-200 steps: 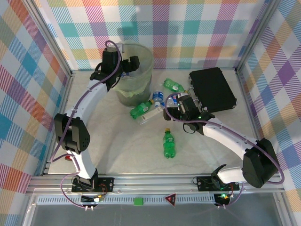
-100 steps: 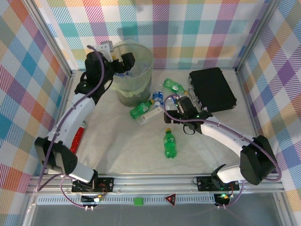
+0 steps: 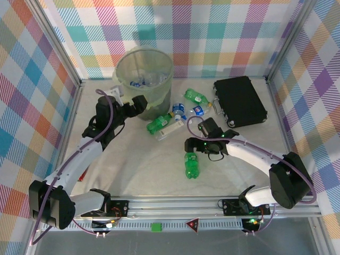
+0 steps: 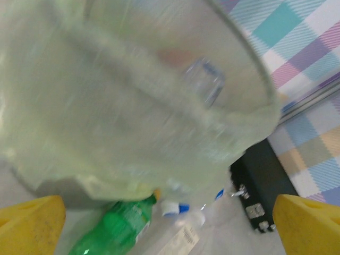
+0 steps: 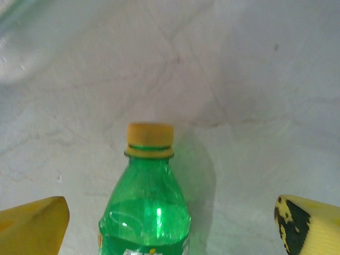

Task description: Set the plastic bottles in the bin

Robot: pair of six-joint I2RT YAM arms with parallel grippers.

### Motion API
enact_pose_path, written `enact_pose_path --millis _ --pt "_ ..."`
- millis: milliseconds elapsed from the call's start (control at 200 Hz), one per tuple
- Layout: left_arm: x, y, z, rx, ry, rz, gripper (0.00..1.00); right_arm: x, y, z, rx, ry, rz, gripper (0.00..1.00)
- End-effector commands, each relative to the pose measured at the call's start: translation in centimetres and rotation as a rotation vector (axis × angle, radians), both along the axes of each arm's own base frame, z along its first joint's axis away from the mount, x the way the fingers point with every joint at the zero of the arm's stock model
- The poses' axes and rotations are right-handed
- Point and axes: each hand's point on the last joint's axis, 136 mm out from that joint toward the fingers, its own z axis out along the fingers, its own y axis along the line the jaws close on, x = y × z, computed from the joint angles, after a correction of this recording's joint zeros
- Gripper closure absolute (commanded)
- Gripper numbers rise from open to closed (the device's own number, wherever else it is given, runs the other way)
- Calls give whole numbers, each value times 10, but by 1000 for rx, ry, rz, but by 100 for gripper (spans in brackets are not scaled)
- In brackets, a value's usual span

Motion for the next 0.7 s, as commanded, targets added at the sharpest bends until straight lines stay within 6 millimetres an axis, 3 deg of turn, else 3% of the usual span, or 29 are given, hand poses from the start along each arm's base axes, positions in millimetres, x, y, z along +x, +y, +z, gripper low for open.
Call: enact_pose_path --millis 0,150,350,690 --pt "-12 4 -13 -41 48 13 0 -19 15 -11 87 121 -1 1" --pt "-17 2 -44 -106 107 31 0 -27 28 -26 142 203 -12 0" --pt "-12 -11 -77 -176 170 22 0 -38 30 -43 110 259 -21 4" --pt "-1 -41 -131 -120 336 -38 0 -65 36 -54 74 332 -13 14"
